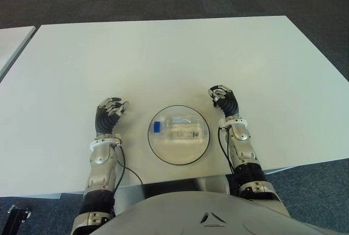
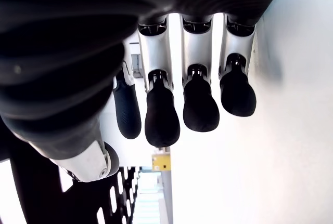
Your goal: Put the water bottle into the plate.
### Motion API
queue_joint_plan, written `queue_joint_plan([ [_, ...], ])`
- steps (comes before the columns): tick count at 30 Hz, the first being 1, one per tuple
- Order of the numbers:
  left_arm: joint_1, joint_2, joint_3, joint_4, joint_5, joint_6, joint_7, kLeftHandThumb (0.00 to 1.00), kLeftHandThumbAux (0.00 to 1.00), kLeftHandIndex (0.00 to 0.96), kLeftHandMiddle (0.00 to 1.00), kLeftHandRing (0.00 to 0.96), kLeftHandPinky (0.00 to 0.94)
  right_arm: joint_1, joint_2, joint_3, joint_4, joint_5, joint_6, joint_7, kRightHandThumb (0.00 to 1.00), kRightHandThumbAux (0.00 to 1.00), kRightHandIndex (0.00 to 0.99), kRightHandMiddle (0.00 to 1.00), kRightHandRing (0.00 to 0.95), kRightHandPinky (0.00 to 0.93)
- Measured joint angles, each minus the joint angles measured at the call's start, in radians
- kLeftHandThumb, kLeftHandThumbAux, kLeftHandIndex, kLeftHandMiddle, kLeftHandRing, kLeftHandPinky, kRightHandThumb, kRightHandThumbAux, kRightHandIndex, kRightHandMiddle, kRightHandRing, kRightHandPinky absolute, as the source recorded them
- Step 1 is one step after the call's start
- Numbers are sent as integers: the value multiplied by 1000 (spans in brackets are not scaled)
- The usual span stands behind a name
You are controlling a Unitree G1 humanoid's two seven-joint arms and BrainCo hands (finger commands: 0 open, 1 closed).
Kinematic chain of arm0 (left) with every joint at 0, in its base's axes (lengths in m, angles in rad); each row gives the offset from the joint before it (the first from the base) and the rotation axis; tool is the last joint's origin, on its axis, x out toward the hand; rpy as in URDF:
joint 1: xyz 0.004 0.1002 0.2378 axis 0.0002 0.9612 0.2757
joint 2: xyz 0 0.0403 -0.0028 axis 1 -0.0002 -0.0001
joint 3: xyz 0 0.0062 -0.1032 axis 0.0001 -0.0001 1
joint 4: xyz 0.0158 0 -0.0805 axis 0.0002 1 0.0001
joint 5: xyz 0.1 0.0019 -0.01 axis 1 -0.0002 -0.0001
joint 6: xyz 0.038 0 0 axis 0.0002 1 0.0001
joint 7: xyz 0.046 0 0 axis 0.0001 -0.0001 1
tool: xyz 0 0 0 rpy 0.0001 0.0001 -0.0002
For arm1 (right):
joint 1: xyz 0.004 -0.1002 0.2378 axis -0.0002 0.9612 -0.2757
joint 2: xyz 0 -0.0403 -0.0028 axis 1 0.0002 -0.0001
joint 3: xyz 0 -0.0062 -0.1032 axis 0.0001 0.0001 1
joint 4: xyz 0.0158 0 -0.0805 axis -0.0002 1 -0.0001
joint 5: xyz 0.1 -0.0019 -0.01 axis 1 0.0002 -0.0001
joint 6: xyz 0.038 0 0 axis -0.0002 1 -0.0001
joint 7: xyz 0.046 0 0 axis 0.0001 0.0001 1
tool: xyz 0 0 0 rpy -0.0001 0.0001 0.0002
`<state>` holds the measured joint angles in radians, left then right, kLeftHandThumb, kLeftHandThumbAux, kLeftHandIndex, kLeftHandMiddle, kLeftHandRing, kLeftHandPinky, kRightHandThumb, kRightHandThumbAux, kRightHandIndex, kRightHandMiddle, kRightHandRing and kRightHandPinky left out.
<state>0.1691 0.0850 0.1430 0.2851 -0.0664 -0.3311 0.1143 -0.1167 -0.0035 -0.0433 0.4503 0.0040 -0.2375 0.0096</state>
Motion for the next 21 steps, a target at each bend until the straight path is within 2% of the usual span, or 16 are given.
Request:
queue_joint_plan([
  [21, -34, -17, 0, 43, -4, -22, -17, 708, 710, 434, 558, 525, 512, -1, -2, 0, 4, 0, 0, 5, 702, 727, 439, 772, 756, 734],
])
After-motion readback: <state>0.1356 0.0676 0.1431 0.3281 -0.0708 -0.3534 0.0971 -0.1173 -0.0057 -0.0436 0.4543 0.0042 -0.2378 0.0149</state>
